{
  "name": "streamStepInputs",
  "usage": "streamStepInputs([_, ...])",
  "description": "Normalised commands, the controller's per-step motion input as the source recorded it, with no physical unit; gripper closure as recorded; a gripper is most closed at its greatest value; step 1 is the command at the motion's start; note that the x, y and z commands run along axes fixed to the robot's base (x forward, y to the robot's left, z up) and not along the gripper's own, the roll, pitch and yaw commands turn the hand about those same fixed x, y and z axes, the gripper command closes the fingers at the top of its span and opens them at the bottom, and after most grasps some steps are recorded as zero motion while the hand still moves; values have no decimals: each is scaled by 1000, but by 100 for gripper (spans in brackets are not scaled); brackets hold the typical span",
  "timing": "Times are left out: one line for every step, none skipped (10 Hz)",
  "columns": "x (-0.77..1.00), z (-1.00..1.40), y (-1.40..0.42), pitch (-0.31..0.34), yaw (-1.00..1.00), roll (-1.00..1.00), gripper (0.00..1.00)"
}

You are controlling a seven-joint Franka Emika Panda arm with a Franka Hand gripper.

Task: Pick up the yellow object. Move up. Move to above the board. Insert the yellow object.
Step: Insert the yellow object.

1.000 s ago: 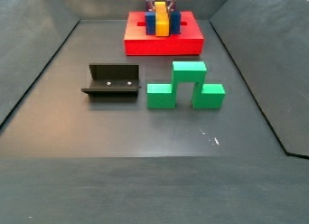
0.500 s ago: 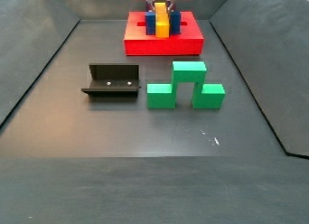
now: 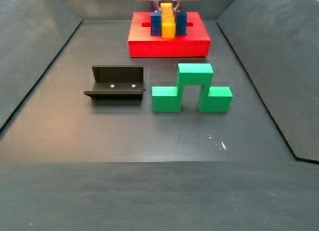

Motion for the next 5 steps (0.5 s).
streamStepInputs([69,-134,-89,0,-6,104,100])
streamStepInputs([117,-131,20,11,0,46,100])
streamStepInputs([34,-160,0,0,0,74,100])
streamStepInputs([29,-131,0,-4,0,57,100])
streamStepInputs([0,0,0,0,0,0,100])
